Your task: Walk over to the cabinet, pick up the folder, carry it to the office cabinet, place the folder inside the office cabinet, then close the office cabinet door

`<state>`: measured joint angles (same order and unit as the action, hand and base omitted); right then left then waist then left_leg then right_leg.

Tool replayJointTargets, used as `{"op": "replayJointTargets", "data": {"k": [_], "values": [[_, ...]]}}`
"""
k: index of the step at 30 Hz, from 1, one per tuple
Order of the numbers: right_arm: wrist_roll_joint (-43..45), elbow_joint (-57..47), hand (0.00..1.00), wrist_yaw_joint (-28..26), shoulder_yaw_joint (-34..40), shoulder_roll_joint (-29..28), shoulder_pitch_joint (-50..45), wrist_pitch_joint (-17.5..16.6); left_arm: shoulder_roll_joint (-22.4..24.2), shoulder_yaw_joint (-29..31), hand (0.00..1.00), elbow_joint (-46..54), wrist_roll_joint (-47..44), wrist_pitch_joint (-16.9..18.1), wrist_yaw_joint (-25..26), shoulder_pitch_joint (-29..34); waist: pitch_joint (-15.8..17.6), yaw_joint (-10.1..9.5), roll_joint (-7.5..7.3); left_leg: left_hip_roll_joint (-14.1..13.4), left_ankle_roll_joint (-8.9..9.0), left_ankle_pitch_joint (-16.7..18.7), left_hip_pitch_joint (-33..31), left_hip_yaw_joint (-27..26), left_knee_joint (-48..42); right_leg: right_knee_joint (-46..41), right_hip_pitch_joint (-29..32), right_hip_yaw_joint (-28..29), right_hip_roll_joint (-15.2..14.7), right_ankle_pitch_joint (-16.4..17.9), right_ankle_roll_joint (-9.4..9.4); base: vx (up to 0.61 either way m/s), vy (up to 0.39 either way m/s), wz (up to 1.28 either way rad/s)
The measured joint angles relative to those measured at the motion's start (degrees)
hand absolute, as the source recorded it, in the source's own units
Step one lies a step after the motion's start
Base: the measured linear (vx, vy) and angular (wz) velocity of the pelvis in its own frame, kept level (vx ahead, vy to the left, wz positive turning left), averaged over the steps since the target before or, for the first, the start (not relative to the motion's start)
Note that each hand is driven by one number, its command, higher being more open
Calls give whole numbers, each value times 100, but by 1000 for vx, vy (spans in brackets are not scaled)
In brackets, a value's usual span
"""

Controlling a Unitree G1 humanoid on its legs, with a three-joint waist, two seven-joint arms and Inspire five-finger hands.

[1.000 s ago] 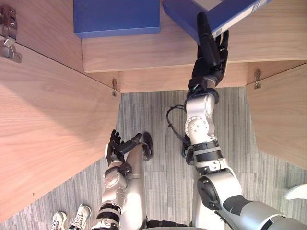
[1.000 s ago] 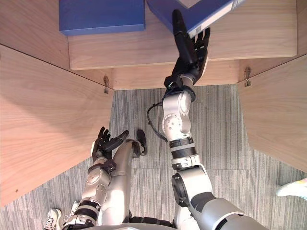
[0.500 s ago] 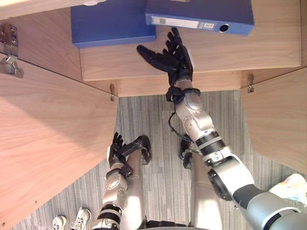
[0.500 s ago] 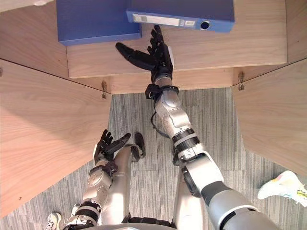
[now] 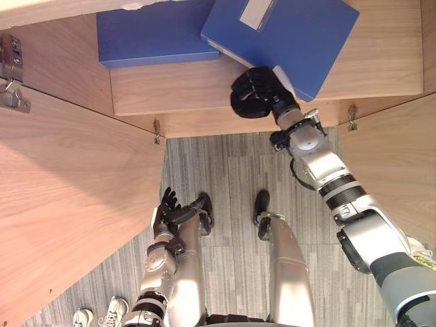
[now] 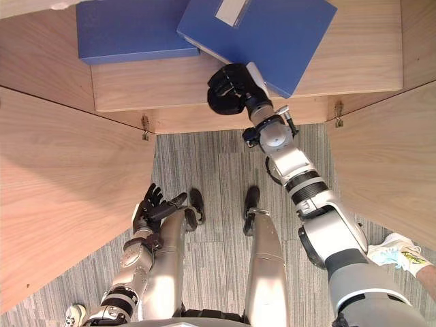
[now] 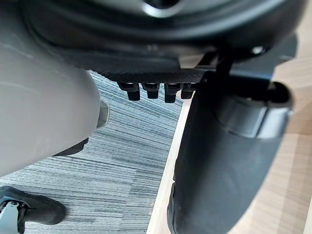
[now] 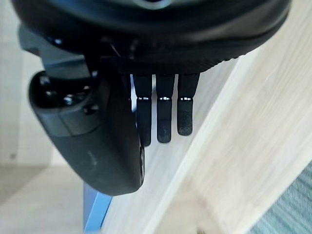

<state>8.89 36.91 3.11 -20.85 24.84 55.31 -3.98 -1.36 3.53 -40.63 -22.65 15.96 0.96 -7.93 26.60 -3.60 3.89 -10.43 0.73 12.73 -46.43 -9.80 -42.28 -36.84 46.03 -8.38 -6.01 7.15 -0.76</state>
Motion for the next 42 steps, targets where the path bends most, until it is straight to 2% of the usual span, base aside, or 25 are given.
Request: {"op": "replayJointTargets", "data": {"k": [8, 12, 17, 19, 25, 30, 33, 35, 36, 38, 40, 42], "values": [[-63, 119, 0, 387, 310, 38, 175, -4, 5, -8, 100, -4, -123, 66, 4, -25, -30, -22, 2, 4, 1, -5, -190, 7, 20, 19, 188, -13, 0, 0, 0, 0, 0, 0], [-770, 383, 0, 813, 309, -3, 419, 61, 13, -9, 100, -4, -213, 71, 55, -53, -37, 17, 6, 43, 3, -71, -291, 11, 80, 14, 307, -22, -32, -6, 4, -15, -17, 5], [-1784, 960, 0, 1328, 488, 12, 1137, 397, 44, -17, 100, 39, -226, 128, 192, -147, -38, -15, 9, 129, 28, -255, -558, 148, 211, 7, 531, -160, -102, -37, 38, -36, -34, 16], [-1811, 1000, 0, 1421, 538, 42, 1264, 449, 76, -27, 100, 46, -229, 130, 228, -174, -38, -52, 9, 142, 31, -274, -569, 155, 236, 5, 548, -168, -113, -37, 38, -20, -24, 7], [-1772, 945, 0, 1749, 618, 77, 1374, 441, 156, -59, 100, 159, -322, 129, 417, -180, -41, 13, 14, 249, 5, -381, -706, 188, 316, -26, 688, -206, -216, -53, 55, -23, -1, 9], [-1116, 384, 0, 1899, 1152, 135, 1257, 449, 171, -55, 100, 267, -319, 90, 419, -180, -40, 11, 14, 244, 10, -407, -753, 244, 259, -78, 700, -262, -219, -57, 67, -21, -10, 4], [-1009, -935, 0, 2013, 1545, 304, 566, 354, 169, -32, 100, 260, -317, 23, 417, -180, -40, 19, 13, 217, 12, -384, -653, 270, 165, -104, 546, -314, -217, -38, 88, 13, -6, 5], [-1004, -2013, 0, 2035, 1629, 243, -484, 205, 162, -31, 100, 189, -313, -98, 406, -128, -42, 35, 11, 204, 9, -274, -268, 273, 153, -108, 135, -333, -217, 55, 80, 0, 0, 0], [-1008, -2268, 0, 2020, 1630, 177, -792, 131, 175, -36, 100, 185, -307, -113, 393, -83, -43, 49, 8, 203, 15, -237, -140, 272, 151, -107, 9, -333, -217, 87, 69, 0, 0, 0], [-1027, -3030, 0, 1915, 1535, -332, -2031, -160, 209, -42, 100, 139, -256, -151, 344, 142, -72, 141, -47, 210, 37, -136, 419, 240, 244, -10, -520, -327, -218, 186, 49, 0, 0, 0], [-1026, -3196, 0, 1769, 1339, -729, -2904, -406, 130, -55, 100, 87, -128, -156, 286, 342, -126, 185, -151, 231, 62, -144, 854, 200, 469, 176, -923, -320, -200, 202, 33, 30, -32, -1], [-1033, -3138, 0, 1459, 1134, -853, -3621, -496, -49, -157, 100, -169, 41, -191, 216, 415, -145, 218, -186, 249, 92, -212, 1319, 197, 792, 526, -1395, -346, -147, 135, 3, 54, -30, 0]]}}
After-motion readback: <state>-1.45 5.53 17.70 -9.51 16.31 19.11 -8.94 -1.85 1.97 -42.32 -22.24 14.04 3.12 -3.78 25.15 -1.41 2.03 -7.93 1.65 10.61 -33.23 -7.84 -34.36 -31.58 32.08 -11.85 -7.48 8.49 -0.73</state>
